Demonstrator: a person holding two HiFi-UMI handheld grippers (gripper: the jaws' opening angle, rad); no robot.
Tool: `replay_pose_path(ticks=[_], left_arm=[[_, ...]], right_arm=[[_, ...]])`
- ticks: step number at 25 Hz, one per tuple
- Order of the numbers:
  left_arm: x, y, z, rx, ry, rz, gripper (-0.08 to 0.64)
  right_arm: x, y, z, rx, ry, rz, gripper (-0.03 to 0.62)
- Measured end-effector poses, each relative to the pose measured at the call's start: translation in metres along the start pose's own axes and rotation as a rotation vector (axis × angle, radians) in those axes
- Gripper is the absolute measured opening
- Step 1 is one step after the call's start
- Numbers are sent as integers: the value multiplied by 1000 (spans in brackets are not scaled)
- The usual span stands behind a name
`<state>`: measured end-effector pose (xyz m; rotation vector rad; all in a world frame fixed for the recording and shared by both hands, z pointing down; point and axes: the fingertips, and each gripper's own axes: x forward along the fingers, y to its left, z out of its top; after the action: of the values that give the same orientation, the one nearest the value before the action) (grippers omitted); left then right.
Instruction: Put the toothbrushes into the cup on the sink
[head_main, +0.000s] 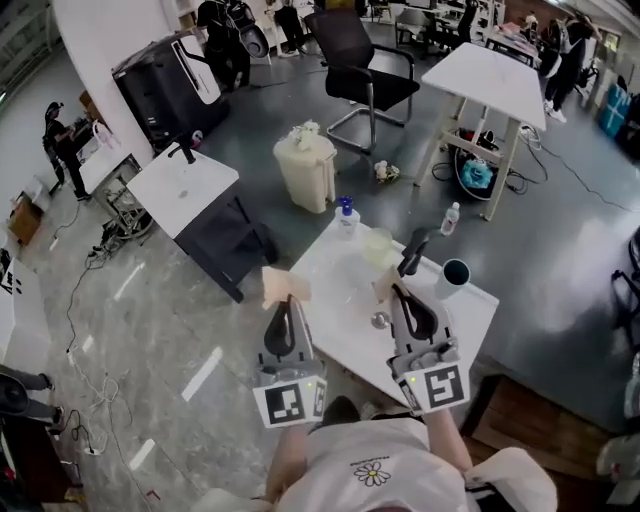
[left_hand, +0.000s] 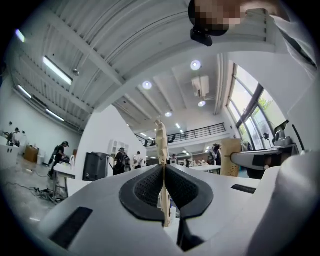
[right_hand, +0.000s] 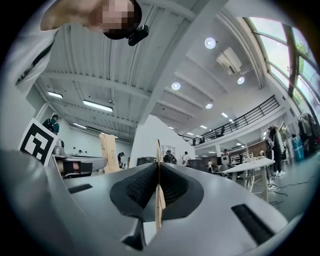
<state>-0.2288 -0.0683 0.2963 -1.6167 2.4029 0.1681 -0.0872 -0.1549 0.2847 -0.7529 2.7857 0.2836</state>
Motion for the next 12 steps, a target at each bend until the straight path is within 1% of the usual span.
replay_pose_path(ticks=[3, 7, 10, 12], left_arm=[[22, -28, -3, -14, -8, -96, 26], [55, -58, 1, -25, -55, -219, 26], [78, -80, -1, -44, -66, -327, 26], [89, -93, -5, -51, -67, -393, 26]], right_arm=[[-14, -32, 0, -8, -11, -103, 15], [-27, -68, 1, -48, -16, -238, 15], [-39, -88, 2, -84, -5, -353, 15], [-49, -100, -2, -107, 22, -426, 15]])
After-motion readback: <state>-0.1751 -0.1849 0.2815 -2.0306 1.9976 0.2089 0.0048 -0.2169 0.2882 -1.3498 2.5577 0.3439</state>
